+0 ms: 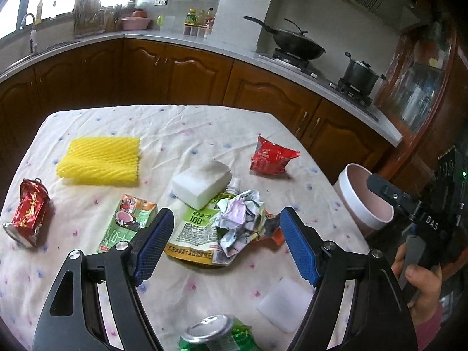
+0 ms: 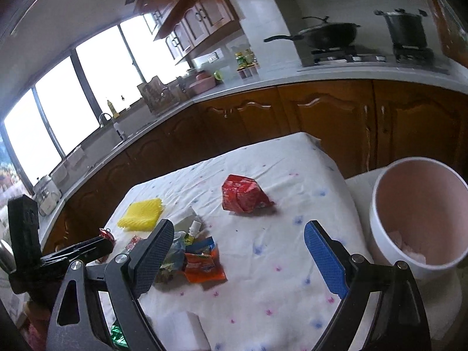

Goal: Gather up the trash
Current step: 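Move both open tools back over the table trash, then grasp crumpled foil paper with the left tool while the right tool grasps the red wrapper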

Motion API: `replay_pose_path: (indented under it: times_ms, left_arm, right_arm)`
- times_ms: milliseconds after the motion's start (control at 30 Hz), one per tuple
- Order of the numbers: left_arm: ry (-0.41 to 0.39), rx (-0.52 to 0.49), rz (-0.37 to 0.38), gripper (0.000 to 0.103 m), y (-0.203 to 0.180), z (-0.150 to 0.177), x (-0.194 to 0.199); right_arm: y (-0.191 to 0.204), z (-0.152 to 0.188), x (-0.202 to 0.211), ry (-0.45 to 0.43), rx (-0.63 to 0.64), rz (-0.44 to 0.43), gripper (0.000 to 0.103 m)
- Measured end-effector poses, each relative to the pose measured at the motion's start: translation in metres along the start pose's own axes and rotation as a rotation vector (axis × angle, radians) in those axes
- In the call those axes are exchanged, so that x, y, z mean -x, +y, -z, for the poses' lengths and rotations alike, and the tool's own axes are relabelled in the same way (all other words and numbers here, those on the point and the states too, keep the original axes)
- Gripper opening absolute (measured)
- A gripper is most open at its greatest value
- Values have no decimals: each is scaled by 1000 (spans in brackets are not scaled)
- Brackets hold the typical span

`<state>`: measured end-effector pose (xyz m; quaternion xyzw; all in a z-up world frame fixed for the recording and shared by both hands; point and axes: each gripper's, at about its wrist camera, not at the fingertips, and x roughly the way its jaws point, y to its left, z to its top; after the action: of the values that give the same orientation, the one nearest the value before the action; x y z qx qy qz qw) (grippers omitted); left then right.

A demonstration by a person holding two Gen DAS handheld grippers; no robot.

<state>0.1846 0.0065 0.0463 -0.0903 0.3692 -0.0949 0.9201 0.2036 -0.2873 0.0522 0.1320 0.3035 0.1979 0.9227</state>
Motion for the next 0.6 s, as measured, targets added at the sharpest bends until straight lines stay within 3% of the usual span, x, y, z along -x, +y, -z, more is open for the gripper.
replay_pose_path:
  times_ms: [333,533,600]
  left_arm:
    - [81,-56,2,77,-7,-5,-33]
    - [120,-102,-9,76,-13,-6,-54]
    - [133,-111,-4,66,-15,-6,-59]
  right_arm:
    - [7,-12,-61,72,51,-24,90]
    - [4,-26,-106,118,81,-18,75]
    - [3,-28,-119,135,92,-13,71]
